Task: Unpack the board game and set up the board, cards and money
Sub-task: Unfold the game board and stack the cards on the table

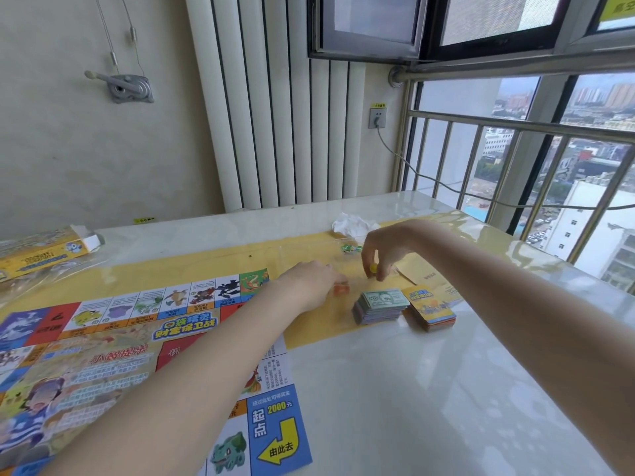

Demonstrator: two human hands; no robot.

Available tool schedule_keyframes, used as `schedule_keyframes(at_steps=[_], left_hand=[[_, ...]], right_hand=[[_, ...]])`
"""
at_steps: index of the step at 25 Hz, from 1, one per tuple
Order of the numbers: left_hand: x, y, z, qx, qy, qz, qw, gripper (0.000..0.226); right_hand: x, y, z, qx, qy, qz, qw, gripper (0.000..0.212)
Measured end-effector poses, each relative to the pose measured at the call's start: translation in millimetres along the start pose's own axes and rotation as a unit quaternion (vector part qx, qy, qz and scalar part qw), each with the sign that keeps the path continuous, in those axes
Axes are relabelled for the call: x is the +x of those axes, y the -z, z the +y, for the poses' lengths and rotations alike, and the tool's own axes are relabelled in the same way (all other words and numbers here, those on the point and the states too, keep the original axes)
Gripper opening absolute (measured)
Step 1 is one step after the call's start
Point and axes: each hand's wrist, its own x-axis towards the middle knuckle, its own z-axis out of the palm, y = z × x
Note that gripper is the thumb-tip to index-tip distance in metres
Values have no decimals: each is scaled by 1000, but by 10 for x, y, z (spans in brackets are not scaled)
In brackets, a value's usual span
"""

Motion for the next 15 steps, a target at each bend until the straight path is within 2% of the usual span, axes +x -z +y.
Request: schedule_keyframes(at_steps=[2,4,6,8,13,15], left_hand=[[5,4,2,-5,-1,1,1000,60],[8,-4,-6,-20,1,-1,1000,60],[-8,-3,-3,-30,3,0,1000,58],[-17,-17,22,-29,4,9,1000,56],[5,-19,2,-82,41,11,996,37],[4,19,-22,-126,47,4,991,38]], right_hand=[[-38,-13,0,-20,3,29,999,26],[-103,-22,62,37,-2,88,995,26],[-164,-7,190,75,-37,187,979,28],[-216,-40,333,63,-90,236,966,28],[-237,-398,429,59,-119,152,979,27],[-254,-418,410,52,-110,146,982,29]])
